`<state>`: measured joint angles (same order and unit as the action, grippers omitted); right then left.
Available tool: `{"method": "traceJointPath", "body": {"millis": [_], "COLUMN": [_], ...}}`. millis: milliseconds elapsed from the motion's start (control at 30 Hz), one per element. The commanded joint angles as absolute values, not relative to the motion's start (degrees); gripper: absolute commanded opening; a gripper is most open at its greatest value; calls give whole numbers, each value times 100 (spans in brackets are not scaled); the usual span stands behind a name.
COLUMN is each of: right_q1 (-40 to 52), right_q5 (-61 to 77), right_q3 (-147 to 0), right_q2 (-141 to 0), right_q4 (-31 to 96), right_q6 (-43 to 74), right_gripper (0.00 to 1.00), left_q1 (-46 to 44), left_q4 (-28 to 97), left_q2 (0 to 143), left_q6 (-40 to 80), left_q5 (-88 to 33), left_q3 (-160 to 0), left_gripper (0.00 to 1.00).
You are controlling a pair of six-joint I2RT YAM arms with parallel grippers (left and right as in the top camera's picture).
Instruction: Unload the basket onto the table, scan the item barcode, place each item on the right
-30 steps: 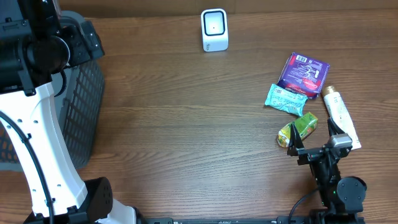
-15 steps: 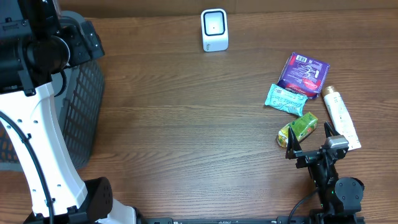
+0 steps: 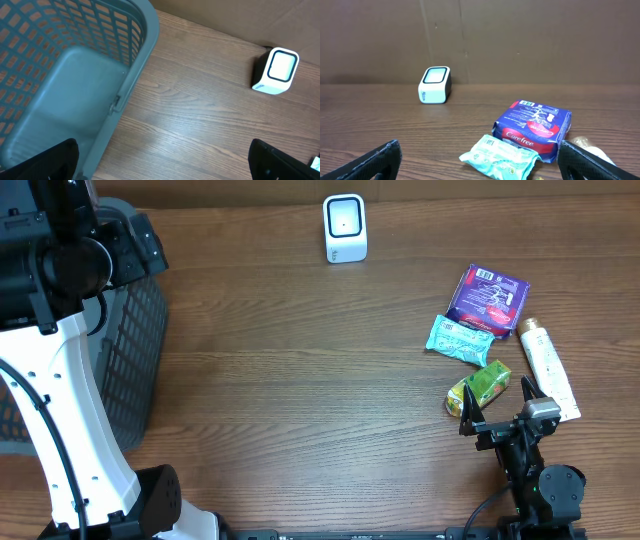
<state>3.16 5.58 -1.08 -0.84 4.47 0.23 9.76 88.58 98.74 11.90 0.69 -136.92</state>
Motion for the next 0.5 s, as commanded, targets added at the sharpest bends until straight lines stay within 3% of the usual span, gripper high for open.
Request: {"method": "traceJointPath", "body": {"millis": [0, 467], "right_q1": [357, 357], "right_q5": [567, 567], "right_q3": [-45, -45], "right_q2": [-16, -16], "right_q4": [423, 423], "right_q6": [14, 14], "right_gripper": [100, 100], "left_q1": [972, 967], "left_q4": [8849, 8971], "left_q2": [9900, 9732], "left_q6": [1160, 1122], "left_q5": [43, 322], "left_q3": [-13784, -13659], "left_gripper": [100, 100]}}
